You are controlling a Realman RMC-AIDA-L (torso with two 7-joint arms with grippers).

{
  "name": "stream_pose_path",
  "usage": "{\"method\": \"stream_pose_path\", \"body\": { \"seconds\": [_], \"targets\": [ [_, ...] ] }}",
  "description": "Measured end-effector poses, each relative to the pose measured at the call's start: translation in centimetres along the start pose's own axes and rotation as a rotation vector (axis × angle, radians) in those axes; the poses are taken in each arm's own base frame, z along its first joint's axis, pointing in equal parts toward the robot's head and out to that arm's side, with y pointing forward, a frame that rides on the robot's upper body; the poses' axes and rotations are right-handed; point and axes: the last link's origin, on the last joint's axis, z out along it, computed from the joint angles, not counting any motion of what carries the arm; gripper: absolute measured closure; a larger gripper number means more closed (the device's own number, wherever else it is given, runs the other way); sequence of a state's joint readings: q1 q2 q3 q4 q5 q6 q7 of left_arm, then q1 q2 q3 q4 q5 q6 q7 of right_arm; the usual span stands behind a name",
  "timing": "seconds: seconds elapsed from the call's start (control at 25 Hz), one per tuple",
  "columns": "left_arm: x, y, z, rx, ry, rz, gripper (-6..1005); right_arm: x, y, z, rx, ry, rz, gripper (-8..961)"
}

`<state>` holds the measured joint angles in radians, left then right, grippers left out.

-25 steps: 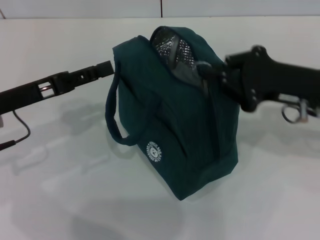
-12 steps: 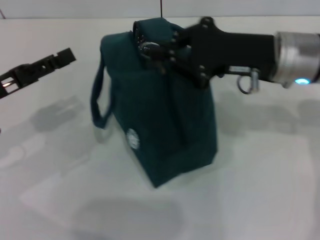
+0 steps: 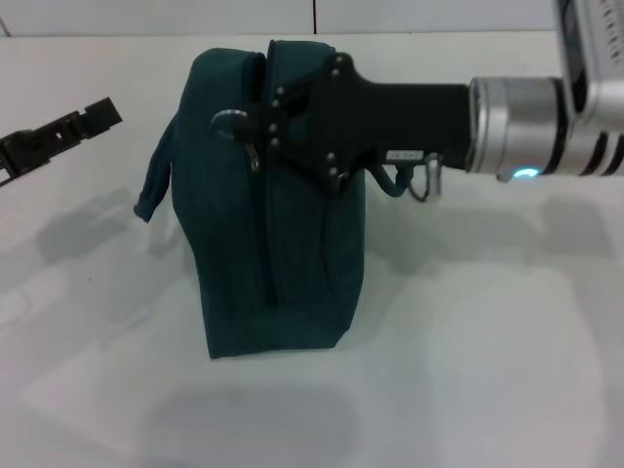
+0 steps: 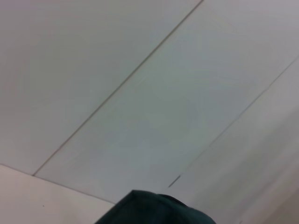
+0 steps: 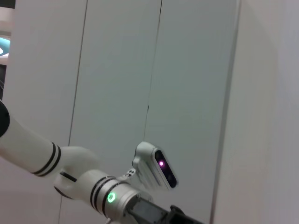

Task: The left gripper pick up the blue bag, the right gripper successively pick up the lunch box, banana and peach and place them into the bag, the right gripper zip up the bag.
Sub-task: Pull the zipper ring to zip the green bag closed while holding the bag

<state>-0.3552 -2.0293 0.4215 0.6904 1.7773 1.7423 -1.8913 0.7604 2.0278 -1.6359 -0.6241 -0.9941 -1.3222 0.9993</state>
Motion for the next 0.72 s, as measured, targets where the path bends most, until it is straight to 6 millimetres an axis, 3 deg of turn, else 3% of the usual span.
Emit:
{"method": "stream_pose_path", "body": {
  "seconds": [0.32, 0.72],
  "targets": [
    [-0.9, -0.2, -2.0, 0.045, -0.045, 0.0, 300, 1.6, 0.4, 1.2, 0.034, 0.064, -0.003, 937],
    [-1.5, 1.5, -3.4, -0.017, -0.154, 0.034, 303, 0.3, -0.3, 2.3, 0.029, 0.034, -0.052, 938]
  ]
}}
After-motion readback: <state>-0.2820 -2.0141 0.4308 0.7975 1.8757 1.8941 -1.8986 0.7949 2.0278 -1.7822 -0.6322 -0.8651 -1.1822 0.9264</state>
